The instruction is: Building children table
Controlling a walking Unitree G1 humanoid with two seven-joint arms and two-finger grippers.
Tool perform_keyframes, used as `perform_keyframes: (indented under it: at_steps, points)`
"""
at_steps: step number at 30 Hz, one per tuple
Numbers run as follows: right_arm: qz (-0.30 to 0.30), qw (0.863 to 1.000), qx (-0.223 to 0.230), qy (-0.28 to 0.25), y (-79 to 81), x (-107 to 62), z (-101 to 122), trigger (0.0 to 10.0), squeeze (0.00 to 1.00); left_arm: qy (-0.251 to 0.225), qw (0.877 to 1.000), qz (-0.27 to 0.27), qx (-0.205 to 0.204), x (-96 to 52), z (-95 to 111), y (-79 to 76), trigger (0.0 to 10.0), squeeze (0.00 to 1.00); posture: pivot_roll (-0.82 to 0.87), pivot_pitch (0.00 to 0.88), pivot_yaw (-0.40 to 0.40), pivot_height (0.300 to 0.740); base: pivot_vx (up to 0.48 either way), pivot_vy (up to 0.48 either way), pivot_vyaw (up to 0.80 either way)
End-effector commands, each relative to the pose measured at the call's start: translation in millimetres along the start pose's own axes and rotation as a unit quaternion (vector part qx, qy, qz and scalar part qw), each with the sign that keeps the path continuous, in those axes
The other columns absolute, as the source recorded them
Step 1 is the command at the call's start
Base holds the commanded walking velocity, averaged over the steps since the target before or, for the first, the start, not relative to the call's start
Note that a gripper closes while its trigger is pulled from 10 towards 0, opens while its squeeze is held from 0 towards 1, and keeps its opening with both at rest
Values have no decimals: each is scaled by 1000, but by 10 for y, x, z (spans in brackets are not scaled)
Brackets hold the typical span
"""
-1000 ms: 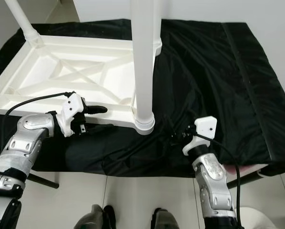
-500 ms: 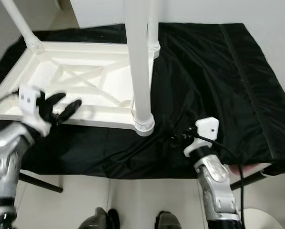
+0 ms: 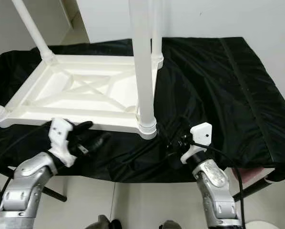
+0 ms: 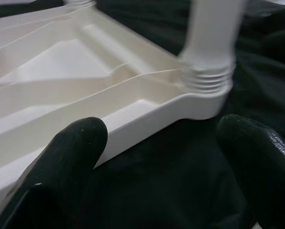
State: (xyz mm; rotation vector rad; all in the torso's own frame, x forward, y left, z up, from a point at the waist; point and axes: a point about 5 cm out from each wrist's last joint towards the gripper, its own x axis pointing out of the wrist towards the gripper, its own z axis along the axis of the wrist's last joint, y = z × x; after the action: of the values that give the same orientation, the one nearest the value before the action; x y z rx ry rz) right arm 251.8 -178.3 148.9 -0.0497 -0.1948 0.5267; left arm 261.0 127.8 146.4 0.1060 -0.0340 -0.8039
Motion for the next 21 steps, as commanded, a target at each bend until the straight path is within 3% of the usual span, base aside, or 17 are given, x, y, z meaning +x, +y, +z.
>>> perform_keyframes:
  at_steps: [1,8,14,21]
  points:
    - [40,999,9,5,57,24,3,10000,0,5,999,22,36,22,39,2,10000,0,-180,6,143,740,0,0,0]
    - [74,997,0,6,31,122,6,10000,0,2,999,34,20,72,85,-38,10000,0,-158,0,146,740,0,0,0]
    - [93,996,5,8,28,212,-23,10000,0,-8,999,30,43,142,121,-63,10000,0,-136,0,129,740,0,0,0]
    - [131,991,-16,14,72,611,-130,10000,0,-21,997,23,70,252,179,-52,10000,0,-112,0,110,740,0,0,0]
